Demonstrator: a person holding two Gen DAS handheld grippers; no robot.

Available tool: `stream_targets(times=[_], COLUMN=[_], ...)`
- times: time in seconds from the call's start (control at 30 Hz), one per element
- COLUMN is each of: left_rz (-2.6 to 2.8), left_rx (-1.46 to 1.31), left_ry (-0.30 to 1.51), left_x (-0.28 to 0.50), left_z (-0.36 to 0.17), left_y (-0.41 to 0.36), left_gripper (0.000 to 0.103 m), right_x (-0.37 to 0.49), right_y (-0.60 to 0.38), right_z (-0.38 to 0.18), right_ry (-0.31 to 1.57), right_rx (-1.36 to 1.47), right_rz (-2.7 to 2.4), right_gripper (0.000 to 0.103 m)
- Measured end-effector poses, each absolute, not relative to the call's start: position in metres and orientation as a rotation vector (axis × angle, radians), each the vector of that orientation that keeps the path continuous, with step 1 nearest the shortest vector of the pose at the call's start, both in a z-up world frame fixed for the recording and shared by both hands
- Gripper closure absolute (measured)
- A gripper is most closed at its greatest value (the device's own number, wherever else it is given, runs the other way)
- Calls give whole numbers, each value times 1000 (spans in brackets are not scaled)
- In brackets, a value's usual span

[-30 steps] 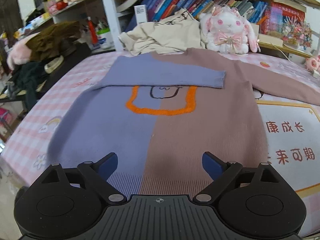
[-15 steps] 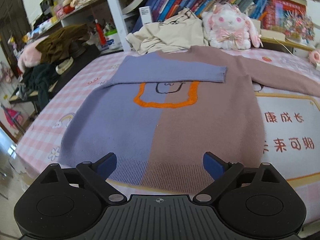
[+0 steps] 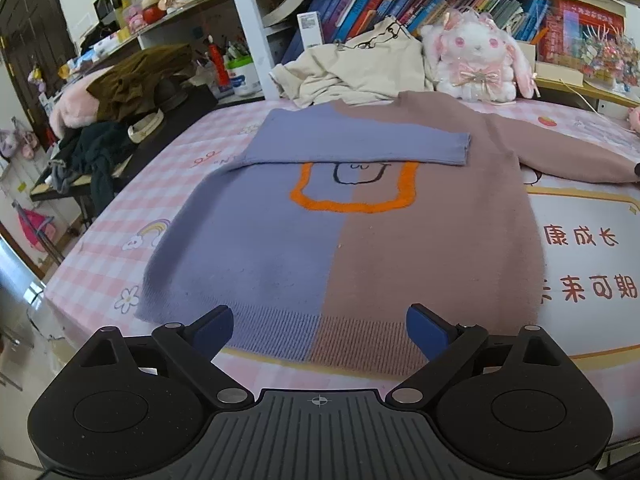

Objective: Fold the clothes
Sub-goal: 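Open the left gripper while the right gripper moves to the mauve sleeve cuff, then grasp the mauve sleeve cuff with the right gripper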

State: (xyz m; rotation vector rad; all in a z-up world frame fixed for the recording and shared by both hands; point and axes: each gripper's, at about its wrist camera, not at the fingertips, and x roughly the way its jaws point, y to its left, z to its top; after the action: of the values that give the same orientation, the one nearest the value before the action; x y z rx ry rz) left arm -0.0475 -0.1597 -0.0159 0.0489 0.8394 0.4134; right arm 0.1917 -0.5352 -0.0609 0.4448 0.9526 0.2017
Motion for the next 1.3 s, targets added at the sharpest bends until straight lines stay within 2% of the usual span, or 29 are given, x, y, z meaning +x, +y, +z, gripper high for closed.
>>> stream_targets(times=[0.3, 0.57, 0.77, 0.97, 1.1, 1.23, 1.3], left_rz=[375, 394, 434, 431, 417, 408, 412], left_rx=[89, 77, 34, 45, 75, 96, 89], left_ry=[851, 849, 844, 845, 842, 842, 842], left_x=[-39, -44, -47, -47, -46, -46, -46], left_z=[-17, -16, -16, -16, -15, -15, -14], left_y=[-167, -163, -156, -159, -164, -167, -167], left_gripper=[8, 8, 8, 8, 8, 8, 8], right_x=[187, 205, 216, 217, 230, 242, 243], right_y=[-516, -551, -563, -568, -573, -568, -560], right_z=[-65, -69, -64, -72, -71, -69, -68], right_ry=[956, 921, 895, 876, 867, 892, 910], right_rx=[528, 552, 409, 539, 524, 414, 340], right_rz=[289, 198, 90, 146, 90, 94, 103], right_gripper=[43, 50, 49, 49, 64, 68, 76])
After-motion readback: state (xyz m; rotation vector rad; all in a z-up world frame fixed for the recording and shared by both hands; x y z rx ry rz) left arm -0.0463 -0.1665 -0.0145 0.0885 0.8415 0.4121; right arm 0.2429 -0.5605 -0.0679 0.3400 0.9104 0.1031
